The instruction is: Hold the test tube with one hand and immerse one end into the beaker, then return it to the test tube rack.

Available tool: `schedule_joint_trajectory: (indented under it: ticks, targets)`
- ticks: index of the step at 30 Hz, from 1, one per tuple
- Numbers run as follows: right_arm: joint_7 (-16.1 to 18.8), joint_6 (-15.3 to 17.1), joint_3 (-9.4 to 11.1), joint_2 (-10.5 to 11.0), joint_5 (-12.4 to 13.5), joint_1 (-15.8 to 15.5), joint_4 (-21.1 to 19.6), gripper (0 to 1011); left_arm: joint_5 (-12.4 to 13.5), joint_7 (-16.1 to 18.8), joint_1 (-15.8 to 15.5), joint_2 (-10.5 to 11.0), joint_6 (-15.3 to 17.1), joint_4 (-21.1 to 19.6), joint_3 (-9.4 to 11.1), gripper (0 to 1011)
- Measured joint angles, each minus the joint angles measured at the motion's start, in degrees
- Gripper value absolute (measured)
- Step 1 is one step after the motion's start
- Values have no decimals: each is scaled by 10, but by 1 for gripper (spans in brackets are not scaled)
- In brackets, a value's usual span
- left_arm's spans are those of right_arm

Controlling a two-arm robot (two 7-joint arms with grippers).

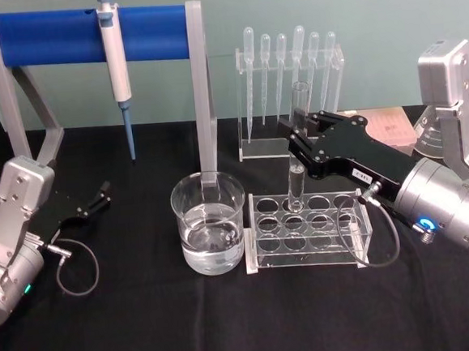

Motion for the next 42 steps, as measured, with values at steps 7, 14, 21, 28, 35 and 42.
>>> schedule_joint_trajectory:
  ticks: [7, 14, 21, 28, 35, 42]
  targets:
    - [0, 0, 0, 0, 0, 0, 0, 227, 0, 0, 0, 0, 0, 0, 0, 1000]
    - [0, 0, 0, 0, 0, 0, 0, 227, 0, 0, 0, 0, 0, 0, 0, 1000]
    - [0, 0, 0, 0, 0, 0, 0, 227, 0, 0, 0, 0, 0, 0, 0, 1000]
    - [0, 0, 0, 0, 0, 0, 0, 227, 0, 0, 0, 0, 0, 0, 0, 1000]
    - [0, 0, 0, 0, 0, 0, 0, 226, 0, 0, 0, 0, 0, 0, 0, 1000]
    - [0, 0, 0, 0, 0, 0, 0, 227, 0, 0, 0, 0, 0, 0, 0, 1000]
